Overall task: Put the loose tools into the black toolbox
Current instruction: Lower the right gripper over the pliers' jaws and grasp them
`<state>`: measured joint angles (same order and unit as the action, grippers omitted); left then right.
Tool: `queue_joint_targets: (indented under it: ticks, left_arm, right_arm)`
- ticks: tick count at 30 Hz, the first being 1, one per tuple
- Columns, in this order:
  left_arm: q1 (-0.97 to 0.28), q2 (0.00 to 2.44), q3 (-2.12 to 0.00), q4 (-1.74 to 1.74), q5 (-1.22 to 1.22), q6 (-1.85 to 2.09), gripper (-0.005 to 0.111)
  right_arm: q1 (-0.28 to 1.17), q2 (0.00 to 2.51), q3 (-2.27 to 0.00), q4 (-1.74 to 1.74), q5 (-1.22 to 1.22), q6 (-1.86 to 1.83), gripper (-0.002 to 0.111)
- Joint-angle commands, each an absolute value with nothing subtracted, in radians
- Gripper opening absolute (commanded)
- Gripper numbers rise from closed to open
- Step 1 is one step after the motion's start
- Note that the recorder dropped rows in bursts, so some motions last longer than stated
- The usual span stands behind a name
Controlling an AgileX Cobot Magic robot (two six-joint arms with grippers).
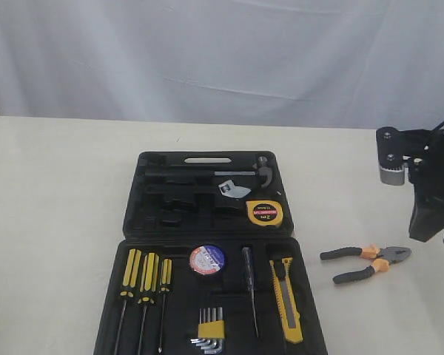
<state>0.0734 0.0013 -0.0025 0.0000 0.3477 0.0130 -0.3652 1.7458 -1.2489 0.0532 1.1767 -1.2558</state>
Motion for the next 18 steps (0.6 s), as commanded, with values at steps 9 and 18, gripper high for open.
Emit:
queue_joint_targets:
  ticks: [9, 18]
  left_arm:
    - [0.069, 0.0, 0.0, 0.0, 0.342, 0.007, 0.0]
    - [0.069, 0.0, 0.0, 0.0, 0.342, 0.007, 0.0]
  right_arm:
    - [-0.37, 1.759, -1.255, -0.047, 1.115, -1.377, -0.001]
    - [-0.37, 1.88, -1.255, -0.069, 1.046, -1.532, 0.0]
